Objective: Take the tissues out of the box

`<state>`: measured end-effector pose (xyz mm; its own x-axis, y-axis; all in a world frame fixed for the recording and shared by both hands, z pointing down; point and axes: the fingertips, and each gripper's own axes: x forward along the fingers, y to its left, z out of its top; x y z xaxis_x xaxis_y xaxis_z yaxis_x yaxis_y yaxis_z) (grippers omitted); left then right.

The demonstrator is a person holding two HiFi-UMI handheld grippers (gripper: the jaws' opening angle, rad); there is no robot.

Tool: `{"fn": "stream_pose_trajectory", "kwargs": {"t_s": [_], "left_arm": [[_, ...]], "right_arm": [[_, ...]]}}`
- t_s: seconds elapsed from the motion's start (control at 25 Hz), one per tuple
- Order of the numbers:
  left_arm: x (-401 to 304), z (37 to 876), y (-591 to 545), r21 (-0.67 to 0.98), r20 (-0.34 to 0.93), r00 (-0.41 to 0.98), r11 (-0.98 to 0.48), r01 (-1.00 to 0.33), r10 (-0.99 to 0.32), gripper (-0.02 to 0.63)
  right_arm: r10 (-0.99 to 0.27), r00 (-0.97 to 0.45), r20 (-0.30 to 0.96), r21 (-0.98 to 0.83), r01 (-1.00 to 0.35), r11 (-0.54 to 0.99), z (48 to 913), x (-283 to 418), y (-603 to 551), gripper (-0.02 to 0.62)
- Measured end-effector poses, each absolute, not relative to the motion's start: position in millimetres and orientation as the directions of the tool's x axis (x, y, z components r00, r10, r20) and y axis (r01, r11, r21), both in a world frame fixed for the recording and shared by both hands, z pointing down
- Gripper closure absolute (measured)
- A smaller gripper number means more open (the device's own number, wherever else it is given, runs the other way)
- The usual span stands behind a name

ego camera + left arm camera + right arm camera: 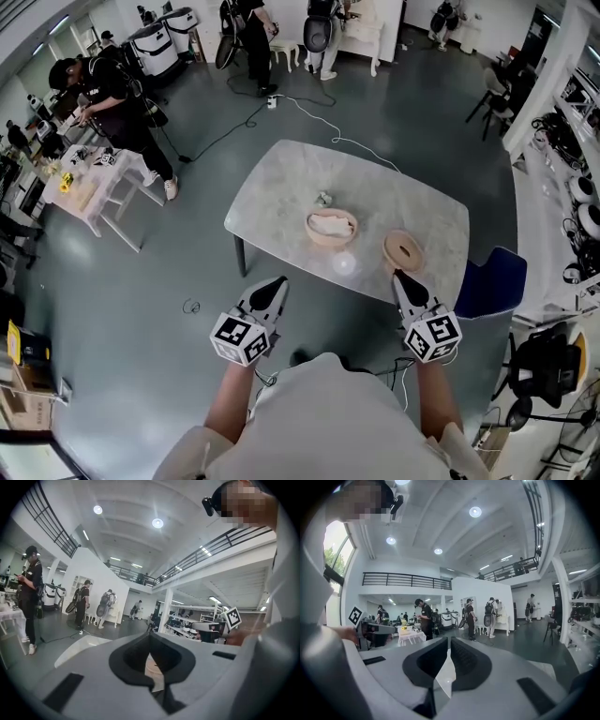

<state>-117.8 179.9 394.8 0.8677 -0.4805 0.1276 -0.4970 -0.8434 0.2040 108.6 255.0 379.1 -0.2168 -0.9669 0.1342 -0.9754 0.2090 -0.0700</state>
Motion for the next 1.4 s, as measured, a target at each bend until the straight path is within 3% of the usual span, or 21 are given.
{"fn": "stream_pose_trajectory", "kwargs": {"t_s": [0.52,0.64,1.4], "left_arm": [[-132.5,403.5,183.3,0.218,0.125,0.879,-0.851,-0.477,-0.461,0.597],[-139.5,405.1,181.5,0.222,0.129,0.88,-0.852,-0.474,-0.456,0.597],[-175.1,421.7,174.8,0.24,0.143,0.912,-0.88,-0.409,-0.384,0.598]], "right_arm": [[-0.972,-0.194,0.13,-0.071,-0.98,0.186,379.7,92.9,260.6,0.546],[-0.972,-0.187,0.139,-0.071,-0.981,0.179,380.4,85.6,258.6,0.494],[-0.978,-0.119,0.169,-0.101,-0.989,0.103,396.8,42.2,260.7,0.495]]}}
